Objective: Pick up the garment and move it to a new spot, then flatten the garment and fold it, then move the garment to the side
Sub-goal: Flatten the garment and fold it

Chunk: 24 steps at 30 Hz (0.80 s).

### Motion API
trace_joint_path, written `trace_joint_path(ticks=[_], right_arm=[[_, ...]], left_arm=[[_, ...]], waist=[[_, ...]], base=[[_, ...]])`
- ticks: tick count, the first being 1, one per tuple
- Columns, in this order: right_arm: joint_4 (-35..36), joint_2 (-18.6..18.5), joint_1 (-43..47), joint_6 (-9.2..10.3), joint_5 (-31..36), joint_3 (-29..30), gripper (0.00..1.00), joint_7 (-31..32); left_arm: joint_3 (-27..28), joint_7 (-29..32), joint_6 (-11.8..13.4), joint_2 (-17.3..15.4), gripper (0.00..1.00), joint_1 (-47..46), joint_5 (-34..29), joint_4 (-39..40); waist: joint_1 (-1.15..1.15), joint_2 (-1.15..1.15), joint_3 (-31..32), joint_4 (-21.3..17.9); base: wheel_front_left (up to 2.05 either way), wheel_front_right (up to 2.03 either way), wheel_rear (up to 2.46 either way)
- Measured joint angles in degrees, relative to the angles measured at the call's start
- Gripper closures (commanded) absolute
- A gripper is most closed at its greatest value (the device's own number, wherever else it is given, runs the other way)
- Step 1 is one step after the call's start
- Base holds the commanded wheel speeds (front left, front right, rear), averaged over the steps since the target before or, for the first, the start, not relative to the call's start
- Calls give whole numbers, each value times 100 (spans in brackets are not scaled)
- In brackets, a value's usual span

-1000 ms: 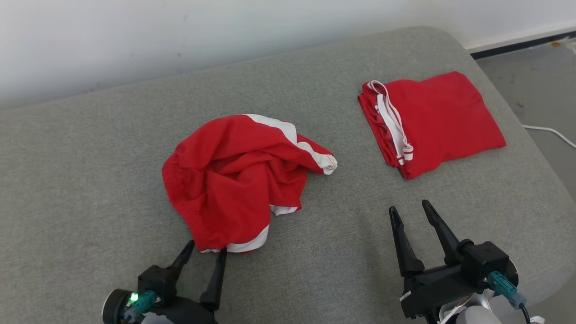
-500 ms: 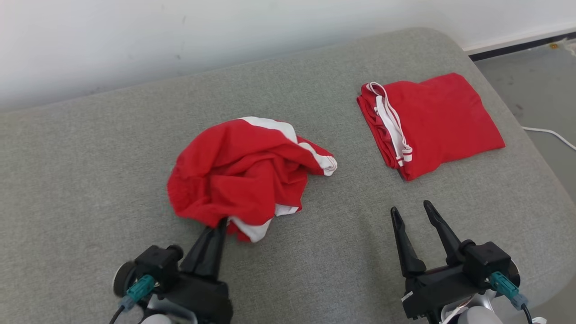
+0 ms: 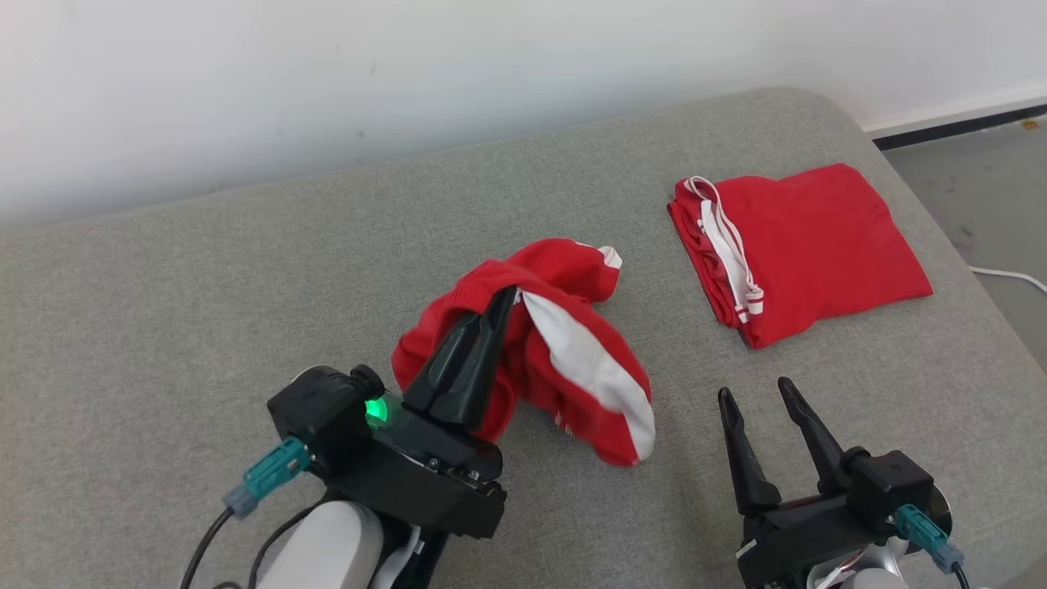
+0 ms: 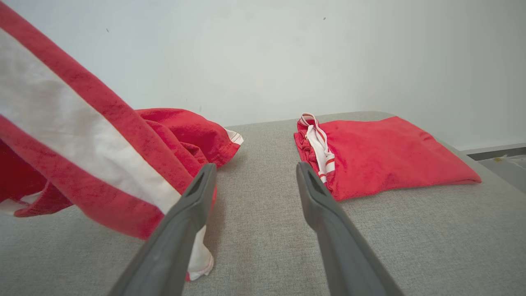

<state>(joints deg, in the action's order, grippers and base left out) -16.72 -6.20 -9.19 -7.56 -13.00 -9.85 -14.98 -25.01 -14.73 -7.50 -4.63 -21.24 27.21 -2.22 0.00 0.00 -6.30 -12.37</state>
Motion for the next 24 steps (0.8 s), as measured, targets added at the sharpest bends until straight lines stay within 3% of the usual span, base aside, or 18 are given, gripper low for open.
trace_joint_path(ticks=[5, 7, 10, 22, 23, 24], right_arm=[[1, 11, 16, 0, 0, 4, 0, 0], [4, 23, 20, 0, 0, -11, 0, 0], [15, 29, 13, 0, 0, -18, 0, 0], [13, 30, -25, 0, 0, -30, 0, 0], [13, 30, -25, 0, 0, -34, 0, 0], [13, 30, -26, 0, 0, -42, 0, 0]], left_arm=[[135, 471, 279, -202, 100, 76, 18, -385], [274, 1026, 575, -564, 100, 420, 38, -982], [505, 1392, 821, -803, 100, 683, 155, -1413], [870, 1567, 1109, -1092, 100, 882, 381, -1801], [870, 1573, 1109, -1098, 90, 893, 393, -1789], [870, 1559, 1105, -1105, 0, 910, 393, -1763]], waist=[[-1, 0, 45, 43], [0, 0, 40, 67], [-1, 0, 13, 95], [-1, 0, -96, 300], [0, 0, -100, 307], [0, 0, -104, 312]], base=[[0, 0, 0], [0, 0, 0], [0, 0, 0], [0, 0, 0], [0, 0, 0], [0, 0, 0]])
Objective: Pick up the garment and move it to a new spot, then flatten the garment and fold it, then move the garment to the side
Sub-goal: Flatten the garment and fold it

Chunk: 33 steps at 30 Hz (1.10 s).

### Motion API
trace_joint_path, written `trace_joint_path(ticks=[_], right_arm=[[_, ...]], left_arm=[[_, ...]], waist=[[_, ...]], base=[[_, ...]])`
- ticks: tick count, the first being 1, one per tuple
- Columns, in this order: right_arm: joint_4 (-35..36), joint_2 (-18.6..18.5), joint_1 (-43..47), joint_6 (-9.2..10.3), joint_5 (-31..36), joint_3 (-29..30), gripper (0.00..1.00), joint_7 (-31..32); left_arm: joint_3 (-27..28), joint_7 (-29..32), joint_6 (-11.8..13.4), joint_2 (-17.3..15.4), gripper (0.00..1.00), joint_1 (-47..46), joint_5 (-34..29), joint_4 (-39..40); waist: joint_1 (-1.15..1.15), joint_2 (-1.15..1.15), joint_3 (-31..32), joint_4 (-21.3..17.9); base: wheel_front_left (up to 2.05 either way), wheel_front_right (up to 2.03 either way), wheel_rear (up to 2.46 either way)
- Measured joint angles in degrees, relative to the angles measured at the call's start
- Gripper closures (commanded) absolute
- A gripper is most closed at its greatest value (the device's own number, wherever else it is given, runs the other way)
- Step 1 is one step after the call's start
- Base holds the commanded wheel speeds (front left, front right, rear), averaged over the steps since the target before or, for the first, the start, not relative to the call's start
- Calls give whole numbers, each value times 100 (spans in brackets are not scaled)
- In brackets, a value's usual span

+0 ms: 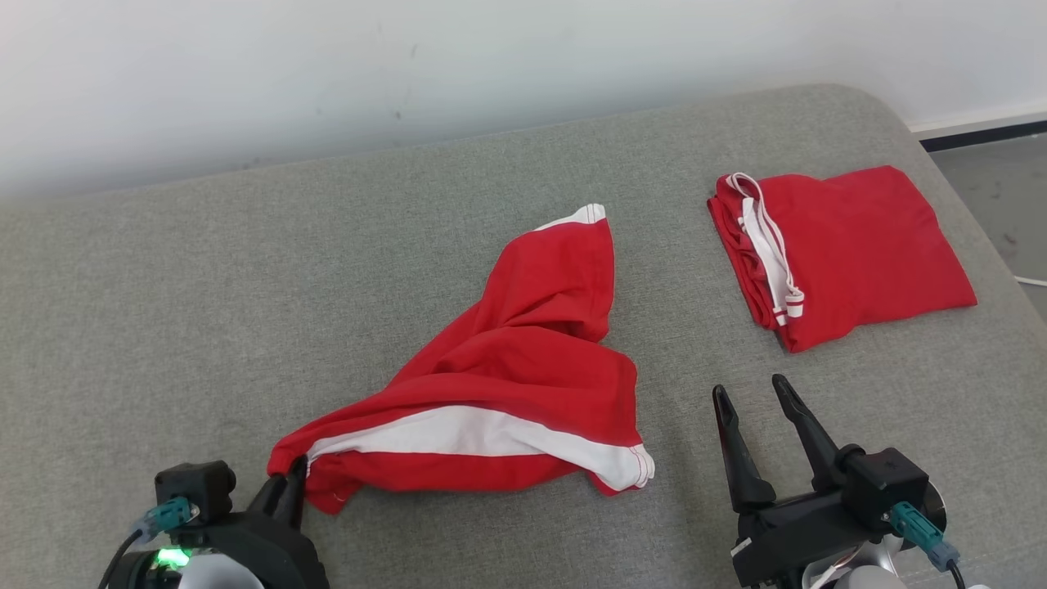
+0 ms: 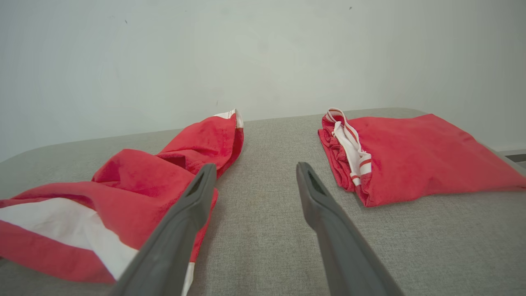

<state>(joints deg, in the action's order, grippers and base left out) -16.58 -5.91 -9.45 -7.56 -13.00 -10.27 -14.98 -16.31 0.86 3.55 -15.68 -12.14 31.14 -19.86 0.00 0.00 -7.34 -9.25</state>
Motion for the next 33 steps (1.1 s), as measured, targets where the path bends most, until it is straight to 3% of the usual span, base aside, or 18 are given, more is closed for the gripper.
trace_joint_path(ticks=[5, 13, 19, 27, 33], right_arm=[[1, 7, 1, 0, 1, 0, 0, 0], [12, -53, 50, 0, 5, 100, 0, 0], [2, -80, 154, 0, 12, 203, 0, 0], [-36, -81, 296, 0, 36, 409, 0, 0], [-114, -78, 414, 0, 43, 443, 0, 0]], left_arm=[[42, -335, 48, -22, 0, 129, -22, 191], [270, -1421, 107, 105, 0, 571, -113, 620], [771, -1577, 155, 339, 0, 916, -650, 1214], [1584, -1593, -112, 913, 0, 1450, -1492, 1769], [1898, -1596, -376, 1125, 0, 1733, -1775, 1714]], waist=[[0, 0, -3, 32], [0, 0, 54, 165], [0, 0, 148, 300], [0, 0, 375, 477], [0, 0, 572, 602]], base=[[0, 0, 0], [0, 0, 0], [0, 0, 0], [0, 0, 0], [0, 0, 0]])
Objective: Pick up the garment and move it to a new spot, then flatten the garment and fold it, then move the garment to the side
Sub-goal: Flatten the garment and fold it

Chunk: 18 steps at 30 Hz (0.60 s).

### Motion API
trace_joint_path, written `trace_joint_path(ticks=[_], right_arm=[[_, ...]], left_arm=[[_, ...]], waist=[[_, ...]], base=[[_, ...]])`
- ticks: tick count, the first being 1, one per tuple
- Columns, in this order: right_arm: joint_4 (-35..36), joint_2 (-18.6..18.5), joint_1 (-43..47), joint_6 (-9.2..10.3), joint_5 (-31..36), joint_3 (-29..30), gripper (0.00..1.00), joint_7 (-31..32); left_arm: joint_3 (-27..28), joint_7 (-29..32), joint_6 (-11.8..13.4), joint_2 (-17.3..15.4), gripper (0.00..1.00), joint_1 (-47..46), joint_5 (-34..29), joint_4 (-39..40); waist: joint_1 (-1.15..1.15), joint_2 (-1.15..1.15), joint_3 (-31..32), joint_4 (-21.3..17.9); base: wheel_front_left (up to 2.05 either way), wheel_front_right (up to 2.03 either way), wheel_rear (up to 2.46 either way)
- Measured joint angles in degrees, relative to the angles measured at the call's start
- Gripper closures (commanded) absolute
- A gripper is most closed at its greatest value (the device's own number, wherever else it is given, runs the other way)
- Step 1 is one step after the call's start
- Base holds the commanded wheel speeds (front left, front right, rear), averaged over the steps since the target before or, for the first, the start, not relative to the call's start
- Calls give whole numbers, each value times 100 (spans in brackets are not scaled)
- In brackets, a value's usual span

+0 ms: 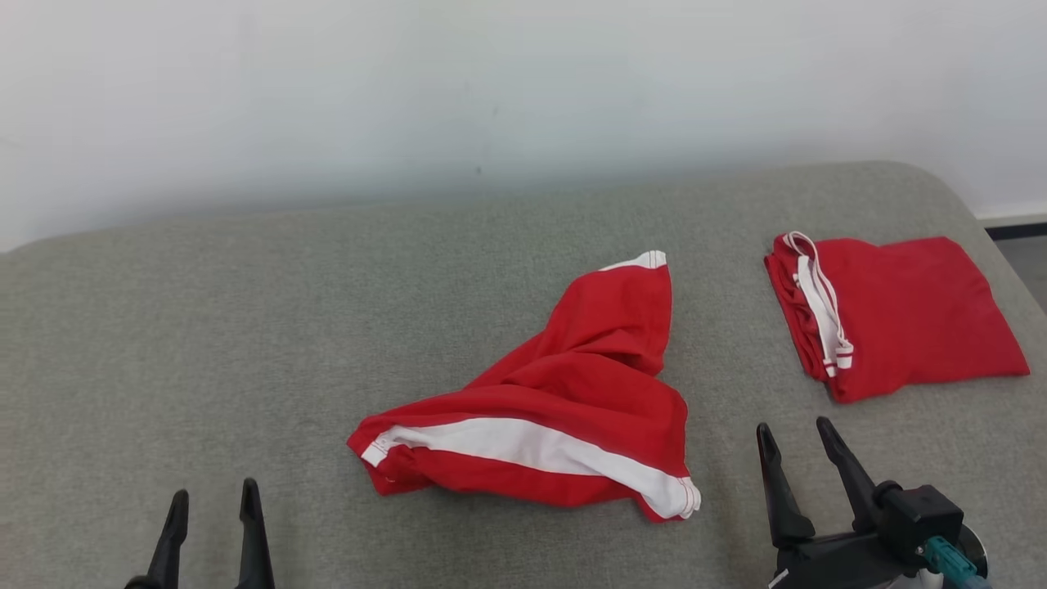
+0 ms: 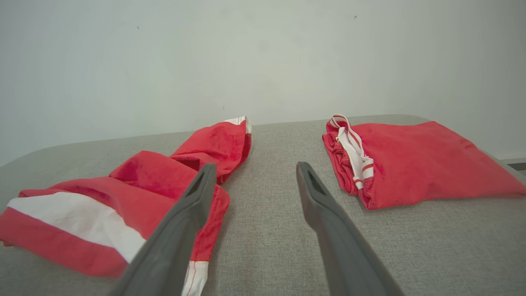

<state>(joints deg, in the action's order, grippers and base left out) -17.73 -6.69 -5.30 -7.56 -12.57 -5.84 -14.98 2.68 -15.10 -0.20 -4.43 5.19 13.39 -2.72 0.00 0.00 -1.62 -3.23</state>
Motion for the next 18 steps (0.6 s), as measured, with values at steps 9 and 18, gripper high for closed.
trace_joint_path(ticks=[9, 18], right_arm=[[-118, -35, 92, 0, -2, -36, 0, 0], [-119, 4, 125, 0, -34, -93, 0, 0]], left_arm=[[192, -1, -243, 94, 0, 37, -240, -240], [135, -1, -342, 137, 0, 14, -289, -378]], waist=[[0, 0, 245, 190], [0, 0, 334, 225]], base=[[0, 0, 0], [0, 0, 0]])
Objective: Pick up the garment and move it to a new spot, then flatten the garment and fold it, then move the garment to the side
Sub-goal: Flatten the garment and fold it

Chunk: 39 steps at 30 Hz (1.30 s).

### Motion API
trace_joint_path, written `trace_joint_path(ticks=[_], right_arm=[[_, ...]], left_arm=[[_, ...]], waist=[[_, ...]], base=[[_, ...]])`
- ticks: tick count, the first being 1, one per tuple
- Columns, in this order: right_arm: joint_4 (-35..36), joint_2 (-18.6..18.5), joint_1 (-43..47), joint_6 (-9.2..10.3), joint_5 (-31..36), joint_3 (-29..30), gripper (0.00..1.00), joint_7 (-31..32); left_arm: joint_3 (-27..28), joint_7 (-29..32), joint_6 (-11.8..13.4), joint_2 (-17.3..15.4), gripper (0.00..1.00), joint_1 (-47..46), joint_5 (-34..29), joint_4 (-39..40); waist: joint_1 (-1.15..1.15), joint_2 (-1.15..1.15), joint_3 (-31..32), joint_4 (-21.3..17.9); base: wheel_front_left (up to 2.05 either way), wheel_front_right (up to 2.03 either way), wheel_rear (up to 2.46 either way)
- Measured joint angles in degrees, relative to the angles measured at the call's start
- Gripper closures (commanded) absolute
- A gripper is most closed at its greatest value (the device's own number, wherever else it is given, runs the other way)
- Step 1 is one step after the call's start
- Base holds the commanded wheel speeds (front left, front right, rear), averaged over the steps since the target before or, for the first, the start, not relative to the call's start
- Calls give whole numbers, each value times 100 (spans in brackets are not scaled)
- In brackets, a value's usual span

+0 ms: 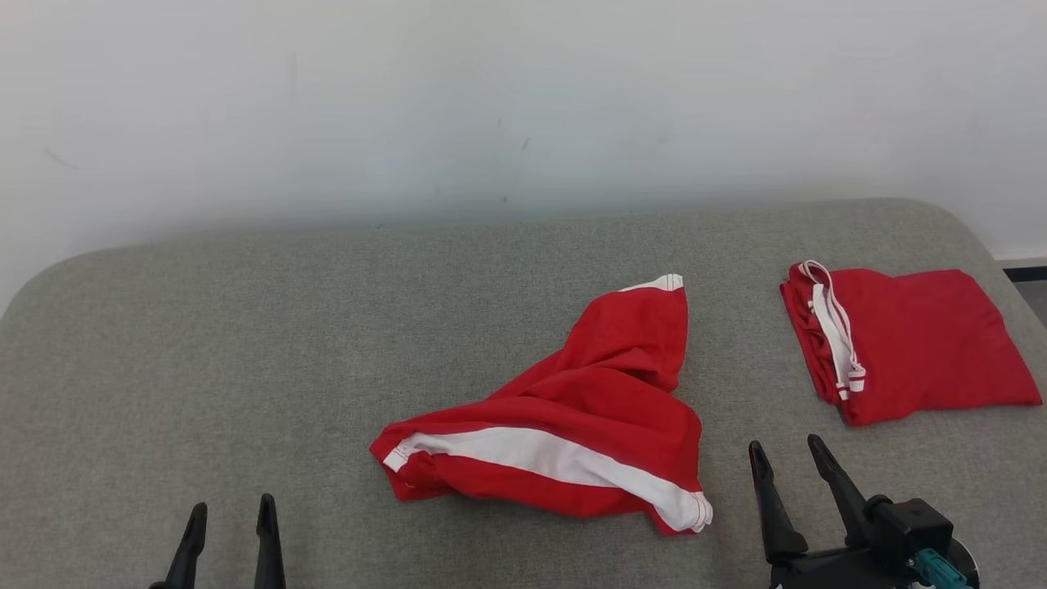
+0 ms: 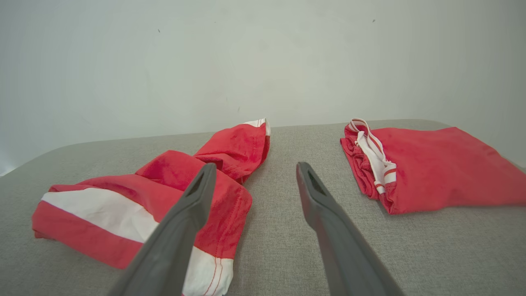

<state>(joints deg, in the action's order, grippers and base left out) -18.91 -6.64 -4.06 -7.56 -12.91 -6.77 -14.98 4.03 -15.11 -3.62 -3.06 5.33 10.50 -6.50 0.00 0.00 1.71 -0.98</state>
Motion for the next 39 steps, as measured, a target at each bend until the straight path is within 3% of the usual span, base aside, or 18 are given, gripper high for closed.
trace_joint_path(ticks=[15, 20, 28, 39], right_arm=[[13, 7, -3, 0, -13, -70, 0, 0], [-124, 1, -38, 0, -109, -201, 0, 24], [-559, 26, -247, 0, -381, -656, 0, 401], [-1021, 105, -690, 0, -632, -1180, 0, 688]], left_arm=[[-156, 0, 79, 11, 0, -7, 25, 68], [-468, 33, 3, 11, 0, -146, 218, -198], [-1077, 593, -238, 22, 0, -1162, 449, -1330], [-1341, 940, -198, 22, 0, -2271, 939, -2677]], waist=[[0, 0, -93, -54], [0, 0, -151, -37], [1, 0, -433, -10], [1, 0, -870, -115]], base=[[0, 0, 0], [0, 0, 0], [0, 0, 0], [0, 0, 0]])
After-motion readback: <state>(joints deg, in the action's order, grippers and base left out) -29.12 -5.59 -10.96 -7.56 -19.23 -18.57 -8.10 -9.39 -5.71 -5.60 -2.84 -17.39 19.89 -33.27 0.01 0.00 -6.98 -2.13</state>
